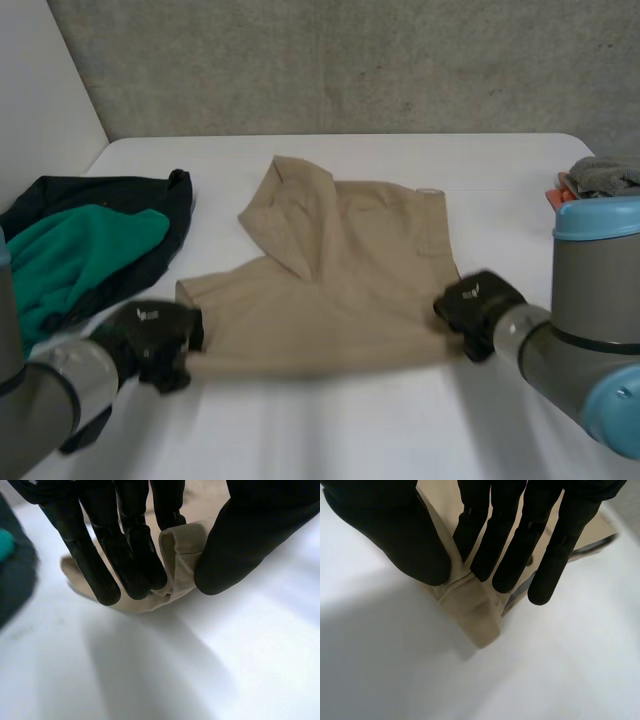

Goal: Fold the laundry.

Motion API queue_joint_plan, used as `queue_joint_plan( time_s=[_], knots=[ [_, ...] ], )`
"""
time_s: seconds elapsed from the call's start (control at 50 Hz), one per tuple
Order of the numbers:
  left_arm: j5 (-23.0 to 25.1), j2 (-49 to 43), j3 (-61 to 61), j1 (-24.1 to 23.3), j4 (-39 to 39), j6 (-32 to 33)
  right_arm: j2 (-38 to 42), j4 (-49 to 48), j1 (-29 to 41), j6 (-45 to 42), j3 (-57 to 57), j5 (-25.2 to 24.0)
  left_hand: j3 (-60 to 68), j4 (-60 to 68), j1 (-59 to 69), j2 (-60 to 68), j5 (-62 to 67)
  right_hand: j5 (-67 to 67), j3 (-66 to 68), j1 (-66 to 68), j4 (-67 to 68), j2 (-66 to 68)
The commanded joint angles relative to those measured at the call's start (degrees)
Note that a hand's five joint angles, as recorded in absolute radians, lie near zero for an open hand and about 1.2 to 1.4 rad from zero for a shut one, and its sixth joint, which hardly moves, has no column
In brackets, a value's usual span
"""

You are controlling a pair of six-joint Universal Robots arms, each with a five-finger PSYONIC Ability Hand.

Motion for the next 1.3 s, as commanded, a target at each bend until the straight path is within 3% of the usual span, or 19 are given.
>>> queue_joint_plan(
  time_s=[0.02, 0.14, 0.16, 0.18, 0.2, 0.24, 0.42, 0.58, 0.74, 0.94, 1.08, 1.16, 1.18, 1.3],
  knots=[
    [0.99, 2.82, -4.63, -1.50, -7.39, 7.61, -4.65, 9.49, -1.06, -6.96, 5.56, -0.73, 11.64, 11.14, 14.55, 11.28, 13.55, 14.35, 12.07, 17.79, 11.55, 13.52],
    [0.99, 2.74, -3.24, -2.12, -6.70, 8.94, -6.24, 5.29, -1.50, -6.62, 7.06, -3.19, 11.64, 11.14, 14.55, 11.28, 13.55, 14.35, 12.07, 17.79, 11.55, 13.52],
    [1.07, 2.74, -2.53, -2.12, -6.09, 8.77, -6.07, 4.58, -1.59, -6.35, 6.97, -3.28, 2.00, 1.50, 4.91, 1.64, 3.91, 14.35, 12.07, 17.79, 11.55, 13.52],
    [1.16, 2.65, -0.87, -2.29, -4.77, 8.42, -5.72, 2.92, -1.59, -5.48, 6.88, -3.28, -31.40, -31.91, -28.49, -31.76, -29.50, 14.35, 12.07, 17.79, 11.55, 13.52],
    [1.16, 2.48, 0.01, -2.38, -3.98, 8.24, -5.54, 2.30, -1.67, -5.04, 6.88, -3.19, -45.72, -46.23, -42.81, -46.08, -43.82, 14.35, 12.07, 17.79, 11.55, 13.52],
    [1.34, 2.21, 1.86, -2.55, -2.22, 7.80, -5.36, 1.15, -1.59, -3.89, 7.06, -3.10, -58.36, -58.86, -55.45, -58.72, -56.45, 14.35, 12.07, 17.79, 11.55, 13.52],
    [8.18, -12.01, 18.19, -1.50, 16.06, 7.18, -5.27, -3.95, -0.80, 0.33, 8.99, -3.10, -53.96, -54.46, -51.05, -54.32, -52.05, 14.35, 12.07, 17.79, 11.55, 13.52],
    [17.23, -33.61, 43.83, -0.71, 7.65, 11.56, -5.19, -7.29, -0.62, 0.51, 10.05, -3.01, -37.14, -37.64, -34.22, -37.49, -35.23, 14.35, 12.07, 17.79, 11.55, 13.52],
    [23.13, -47.86, 62.04, -0.97, 0.96, 19.21, -4.05, -8.78, -0.18, 0.51, 10.57, -2.84, -34.94, -35.44, -32.02, -35.29, -33.03, 14.35, 12.07, 17.79, 11.55, 13.52],
    [24.10, -56.49, 70.33, -1.24, -0.28, 23.27, -2.20, -9.66, 0.17, 0.51, 10.93, -1.26, -35.45, -35.95, -32.53, -35.80, -33.54, 14.35, 12.07, 17.79, 11.55, 13.52],
    [22.61, -58.61, 70.86, -1.24, 2.88, 23.53, -1.58, -10.10, -0.09, 0.33, 10.75, -1.08, -16.46, -16.96, -13.54, -16.81, -14.55, 14.35, 12.07, 17.79, 11.55, 13.52],
    [19.54, -59.22, 70.77, -1.06, 5.52, 24.93, -1.67, -10.19, -0.36, 0.33, 10.66, -1.08, 6.56, 6.05, 9.47, 6.20, 8.46, 14.35, 12.07, 17.79, 11.55, 13.52],
    [17.62, -58.96, 70.34, -1.15, 6.74, 25.89, -1.76, -10.19, -0.44, 0.42, 10.66, -1.08, 11.59, 11.09, 14.50, 11.23, 13.50, 14.35, 12.07, 17.79, 11.55, 13.52],
    [4.43, -54.49, 65.16, -1.85, 9.39, 29.59, -1.85, -10.19, -0.01, 0.42, 10.66, -1.08, 11.64, 11.14, 14.55, 11.28, 13.55, 14.35, 12.07, 17.79, 11.55, 13.52]
  ],
)
